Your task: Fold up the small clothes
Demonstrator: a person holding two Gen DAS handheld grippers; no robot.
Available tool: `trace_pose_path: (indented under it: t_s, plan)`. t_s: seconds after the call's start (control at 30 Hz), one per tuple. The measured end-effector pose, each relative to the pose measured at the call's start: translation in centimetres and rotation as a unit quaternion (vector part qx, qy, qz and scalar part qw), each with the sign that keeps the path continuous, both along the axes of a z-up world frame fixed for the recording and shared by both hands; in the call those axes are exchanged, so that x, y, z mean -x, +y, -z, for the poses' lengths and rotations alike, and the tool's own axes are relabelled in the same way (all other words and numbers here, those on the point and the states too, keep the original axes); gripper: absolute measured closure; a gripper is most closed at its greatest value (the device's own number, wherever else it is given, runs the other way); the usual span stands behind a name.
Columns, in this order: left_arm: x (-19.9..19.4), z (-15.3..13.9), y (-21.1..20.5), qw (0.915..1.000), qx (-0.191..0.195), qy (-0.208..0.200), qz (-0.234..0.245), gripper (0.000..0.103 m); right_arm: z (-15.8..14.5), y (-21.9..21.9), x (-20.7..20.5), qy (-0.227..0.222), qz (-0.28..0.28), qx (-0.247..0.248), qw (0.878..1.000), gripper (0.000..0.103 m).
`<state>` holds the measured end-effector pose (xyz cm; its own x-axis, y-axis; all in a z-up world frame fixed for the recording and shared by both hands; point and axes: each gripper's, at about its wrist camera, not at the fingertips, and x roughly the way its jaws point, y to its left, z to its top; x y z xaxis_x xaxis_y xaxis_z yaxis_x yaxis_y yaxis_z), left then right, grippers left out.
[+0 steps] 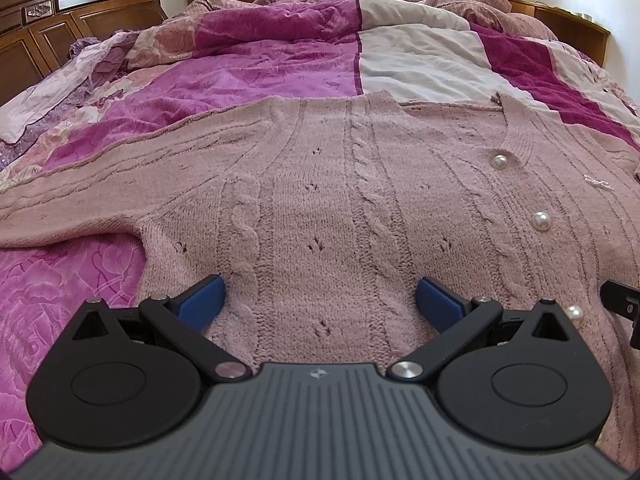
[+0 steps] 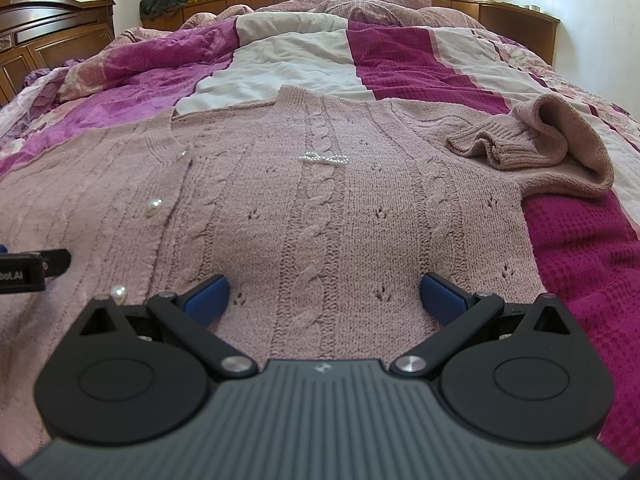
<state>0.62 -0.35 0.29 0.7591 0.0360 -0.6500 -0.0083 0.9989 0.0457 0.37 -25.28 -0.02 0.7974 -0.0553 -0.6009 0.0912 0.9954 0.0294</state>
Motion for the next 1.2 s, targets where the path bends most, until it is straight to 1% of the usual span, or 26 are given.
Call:
trace_pose_path:
  t_s: [0.2,0.33,0.43,0.57,0.67,0.73,0.83,0.93,1.0,1.13,1.2]
  plan:
    - [0.2,-0.5,-0.5,0.9998,-0.013,0.009,0.013,0.0,-0.3,-0.5,0.0,-0.002,0.0,-0.013,1.0,0.0]
    - [0.2,-1.2,-0.3,0.9995,0.002,0.027,0.013,0.0,-1.3,-0.9,-0.2,0.007,-0.01,-0.037,0.999,0.0]
    - [0.5,-1.9,-0.1,0.9993,0.012,0.031,0.017,0.0,-2.9,-1.7,-0.1,0.0,-0.029,-0.066,0.997,0.0]
    - [0.7,-2.9,-0.1,0.9992,0.024,0.027,0.016,0.0,-5.2,-2.8,0.1,-0.028,-0.044,-0.068,0.996,0.0]
    - [0.5,-3.6,-0.4,0.9992,0.025,0.026,0.015,0.0,-6.7,-4.6,-0.6,-0.041,-0.047,-0.084,0.994,0.0]
    - [0.4,-3.9,-0.7,0.9993,0.02,0.026,0.016,0.0,-7.1,-5.7,-1.2,-0.049,-0.042,-0.082,0.995,0.0]
    - [0.4,-4.1,-1.2,0.9994,0.015,0.027,0.019,0.0,-7.4,-8.1,-2.8,-0.057,-0.019,-0.067,0.996,0.0]
    - [0.2,-3.8,-1.5,0.9992,0.015,0.032,0.021,0.0,-7.1,-10.5,-4.3,-0.052,-0.001,-0.092,0.994,0.0]
    - [0.1,-3.5,-1.6,0.999,0.014,0.037,0.02,0.0,-6.8,-12.1,-5.2,-0.049,0.011,-0.097,0.994,0.007]
    - [-0.3,-2.7,-1.6,0.9986,0.014,0.049,0.012,0.0,-6.1,-13.9,-6.3,-0.064,0.022,-0.066,0.996,0.022]
    - [-0.5,-2.2,-1.5,0.9984,0.01,0.055,0.006,0.0,-5.6,-14.6,-6.6,-0.063,0.023,-0.054,0.996,0.024]
